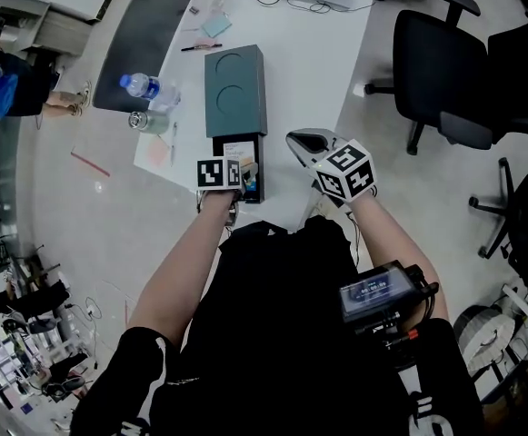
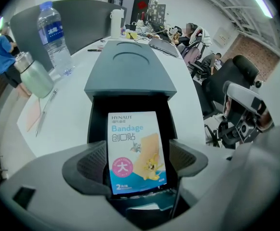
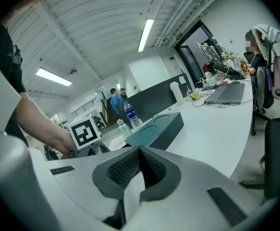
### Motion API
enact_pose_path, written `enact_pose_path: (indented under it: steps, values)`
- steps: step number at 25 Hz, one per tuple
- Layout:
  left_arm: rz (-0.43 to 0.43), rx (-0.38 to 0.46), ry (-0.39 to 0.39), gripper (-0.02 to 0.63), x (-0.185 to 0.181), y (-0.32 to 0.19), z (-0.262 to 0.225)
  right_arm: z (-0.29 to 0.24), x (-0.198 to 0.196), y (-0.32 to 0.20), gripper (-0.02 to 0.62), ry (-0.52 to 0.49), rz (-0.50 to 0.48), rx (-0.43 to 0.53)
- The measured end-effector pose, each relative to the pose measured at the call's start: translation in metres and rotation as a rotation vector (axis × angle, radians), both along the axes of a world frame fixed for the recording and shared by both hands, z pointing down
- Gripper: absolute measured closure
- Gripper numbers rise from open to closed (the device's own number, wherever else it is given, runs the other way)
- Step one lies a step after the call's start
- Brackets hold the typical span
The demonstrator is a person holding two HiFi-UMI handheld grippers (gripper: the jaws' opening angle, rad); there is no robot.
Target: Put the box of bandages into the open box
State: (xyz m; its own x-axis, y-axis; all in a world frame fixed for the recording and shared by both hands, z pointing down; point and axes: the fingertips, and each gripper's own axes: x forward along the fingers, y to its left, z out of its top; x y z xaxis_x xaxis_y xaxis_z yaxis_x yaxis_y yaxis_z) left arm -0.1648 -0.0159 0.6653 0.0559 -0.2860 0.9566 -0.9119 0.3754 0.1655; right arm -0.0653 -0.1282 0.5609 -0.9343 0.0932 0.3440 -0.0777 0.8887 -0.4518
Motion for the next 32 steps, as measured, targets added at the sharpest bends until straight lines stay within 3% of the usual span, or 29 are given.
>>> enact_pose_path:
  steps: [9, 21, 32]
  values:
    - [-0.008, 0.061, 0.03, 0.206, 0.001, -0.006, -0.015, -0.001, -0.002, 0.005, 0.571, -0.004, -0.01, -0.002]
    - [0.011, 0.302, -0.039, 0.236, -0.002, -0.006, -0.056, 0.004, -0.005, 0.018, 0.571, 0.008, -0.045, 0.025]
    - [0.012, 0.594, -0.058, 0.486, -0.013, 0.022, -0.107, -0.029, -0.019, 0.041, 0.571, 0.012, -0.006, 0.111]
